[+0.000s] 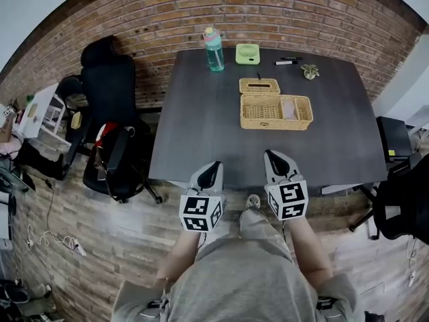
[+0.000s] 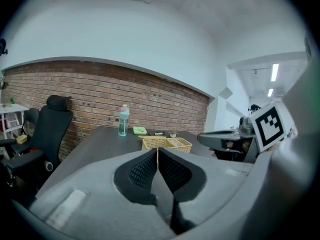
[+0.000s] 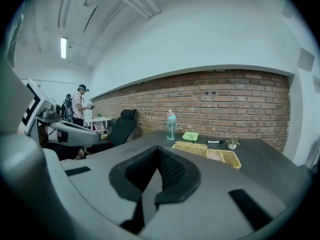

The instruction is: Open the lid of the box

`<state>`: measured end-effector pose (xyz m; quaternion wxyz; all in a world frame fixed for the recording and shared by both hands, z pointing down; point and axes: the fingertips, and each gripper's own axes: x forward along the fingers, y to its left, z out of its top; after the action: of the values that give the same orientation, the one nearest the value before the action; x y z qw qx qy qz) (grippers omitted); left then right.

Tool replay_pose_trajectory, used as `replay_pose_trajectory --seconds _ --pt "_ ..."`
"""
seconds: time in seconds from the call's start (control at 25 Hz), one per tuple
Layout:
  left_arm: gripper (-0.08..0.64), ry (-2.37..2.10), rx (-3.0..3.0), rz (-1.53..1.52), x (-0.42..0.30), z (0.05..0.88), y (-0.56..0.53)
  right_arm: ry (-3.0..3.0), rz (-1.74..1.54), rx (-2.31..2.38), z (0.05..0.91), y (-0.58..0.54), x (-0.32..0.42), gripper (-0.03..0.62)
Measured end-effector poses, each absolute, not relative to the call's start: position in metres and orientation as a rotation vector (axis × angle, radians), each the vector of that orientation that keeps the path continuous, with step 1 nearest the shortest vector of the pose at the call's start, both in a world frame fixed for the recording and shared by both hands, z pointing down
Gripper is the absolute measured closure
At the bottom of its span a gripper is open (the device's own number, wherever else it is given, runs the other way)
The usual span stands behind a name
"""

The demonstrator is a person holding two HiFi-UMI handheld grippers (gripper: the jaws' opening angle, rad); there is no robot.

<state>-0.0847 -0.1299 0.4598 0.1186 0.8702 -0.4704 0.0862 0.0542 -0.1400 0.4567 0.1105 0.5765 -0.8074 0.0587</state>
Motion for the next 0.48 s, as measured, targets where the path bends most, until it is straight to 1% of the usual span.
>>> replay_pose_trajectory --seconds 0.48 --pt "0.537 -1.354 2.554 0.164 -0.103 0.447 -0.043 -2.427 0.128 1.705 0.44 -0.042 0.027 0.589"
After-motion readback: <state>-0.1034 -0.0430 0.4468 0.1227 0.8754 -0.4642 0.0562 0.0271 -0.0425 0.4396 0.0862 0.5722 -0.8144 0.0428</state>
